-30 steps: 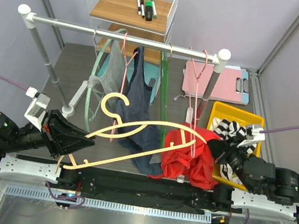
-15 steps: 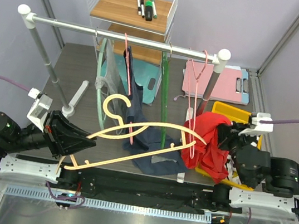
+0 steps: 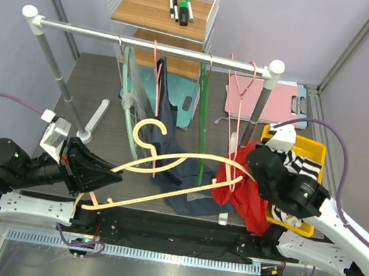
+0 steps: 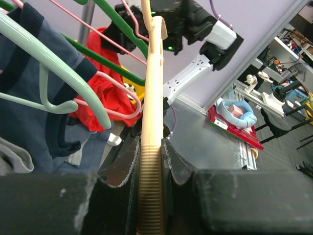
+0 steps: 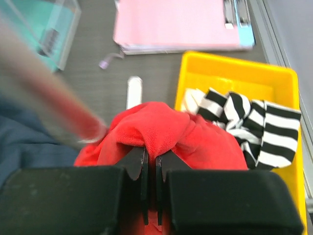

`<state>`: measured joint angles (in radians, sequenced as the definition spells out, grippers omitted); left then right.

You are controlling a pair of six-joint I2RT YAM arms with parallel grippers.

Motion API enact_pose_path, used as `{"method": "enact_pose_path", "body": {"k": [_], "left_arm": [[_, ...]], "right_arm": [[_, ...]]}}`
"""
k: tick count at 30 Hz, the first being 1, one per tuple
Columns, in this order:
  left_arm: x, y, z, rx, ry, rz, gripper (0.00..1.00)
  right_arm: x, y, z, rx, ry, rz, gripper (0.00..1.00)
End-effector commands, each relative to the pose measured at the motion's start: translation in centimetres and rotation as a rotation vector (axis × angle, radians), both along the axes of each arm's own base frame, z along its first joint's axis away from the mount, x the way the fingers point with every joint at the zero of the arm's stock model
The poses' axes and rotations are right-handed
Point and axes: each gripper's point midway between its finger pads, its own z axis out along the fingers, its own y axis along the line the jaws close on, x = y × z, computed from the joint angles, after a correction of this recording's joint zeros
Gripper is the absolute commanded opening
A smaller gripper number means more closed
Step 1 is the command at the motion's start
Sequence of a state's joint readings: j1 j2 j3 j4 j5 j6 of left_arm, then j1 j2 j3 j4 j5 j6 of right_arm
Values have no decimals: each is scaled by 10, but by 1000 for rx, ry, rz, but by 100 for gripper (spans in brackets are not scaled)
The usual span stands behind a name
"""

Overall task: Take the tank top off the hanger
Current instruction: Pick up the tank top from the corner of the board.

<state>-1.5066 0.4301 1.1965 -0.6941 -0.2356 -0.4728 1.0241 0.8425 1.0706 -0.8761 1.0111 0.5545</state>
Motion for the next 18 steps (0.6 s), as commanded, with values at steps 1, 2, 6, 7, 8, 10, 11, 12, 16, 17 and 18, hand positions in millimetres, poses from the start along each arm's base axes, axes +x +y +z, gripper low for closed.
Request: {"method": "enact_pose_path", "body": {"k": [1,2,6,7,8,10,11,12,16,17,18], "left_arm": [[1,0,14,-56,16,8,0],[1,1,15,-60,19,6,0],[-1,3,17,-58,16,-1,0],[-2,4,20,-63,16,-7,0],[-3,5,20,-59,9,-11,0],[-3,6,21,-60,7,-16,0],[-4,7,21,-62,7,-19,0],[-4,9,20,-62,8,-19,0],[-4,11,17,-57,12,-15,0],[-4,12,17,-58,12,-15,0],[-4,12,17,-57,14,-18,0]], "right_arm": [[15,5,-15,68,40,33,1],[16,2,-15,68,38,26,1],[19,-28,0,99,-11,-68,1],[18,-35,5,108,-26,-84,1],[18,-41,10,105,-38,-104,1],[19,-56,16,103,-49,-160,1],[20,-60,23,109,-56,-175,1],[20,-63,27,106,-58,-184,1],[24,-79,57,63,-97,-252,1],[21,-87,74,57,-126,-284,1],[24,-88,80,34,-125,-299,1]]}}
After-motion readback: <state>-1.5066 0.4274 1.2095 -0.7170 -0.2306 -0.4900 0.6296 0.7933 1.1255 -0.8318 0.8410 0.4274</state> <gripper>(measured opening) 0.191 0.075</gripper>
